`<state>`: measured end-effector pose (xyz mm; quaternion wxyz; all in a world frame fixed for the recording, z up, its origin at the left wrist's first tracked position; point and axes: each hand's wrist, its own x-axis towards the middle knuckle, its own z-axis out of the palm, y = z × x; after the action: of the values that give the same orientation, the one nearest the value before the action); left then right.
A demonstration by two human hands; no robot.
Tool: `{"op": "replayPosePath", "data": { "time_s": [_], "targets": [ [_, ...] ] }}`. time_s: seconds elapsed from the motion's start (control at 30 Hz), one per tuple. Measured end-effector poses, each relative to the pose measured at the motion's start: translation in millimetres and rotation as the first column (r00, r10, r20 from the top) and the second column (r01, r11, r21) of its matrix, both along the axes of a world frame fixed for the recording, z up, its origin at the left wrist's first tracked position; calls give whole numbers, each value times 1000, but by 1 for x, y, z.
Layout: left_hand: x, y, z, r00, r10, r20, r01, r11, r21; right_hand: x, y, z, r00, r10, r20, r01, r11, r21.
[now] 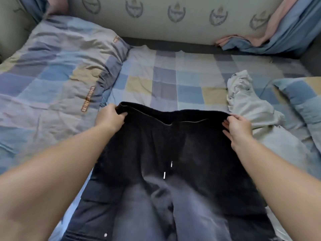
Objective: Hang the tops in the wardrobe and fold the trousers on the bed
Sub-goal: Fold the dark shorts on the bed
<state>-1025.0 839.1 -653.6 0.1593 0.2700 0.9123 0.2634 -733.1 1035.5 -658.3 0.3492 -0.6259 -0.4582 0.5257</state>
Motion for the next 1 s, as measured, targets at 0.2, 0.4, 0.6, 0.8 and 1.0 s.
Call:
{"op": "replayPosePath", "data": {
  "time_s": [0.2,0.4,0.6,0.8,1.0],
  "targets": [
    [-23,56,-102,991,136,15,-136,977,162,-23,50,-101,999,43,6,-43,991,124],
    [-11,80,-192,995,-88,-39,94,979,180,-46,59,-189,771,310,556,-483,854,194],
    [-3,86,-254,866,-287,-409,203,950,-237,-53,44,-246,278,174,945,-714,695,82],
    [-5,90,-256,854,-333,-400,205,921,-330,-57,47,-250,151,133,980,-731,683,20],
    [5,44,-226,820,-470,-327,340,859,-383,-83,7,-200,-7,-41,999,-891,454,12]
  ]
}}
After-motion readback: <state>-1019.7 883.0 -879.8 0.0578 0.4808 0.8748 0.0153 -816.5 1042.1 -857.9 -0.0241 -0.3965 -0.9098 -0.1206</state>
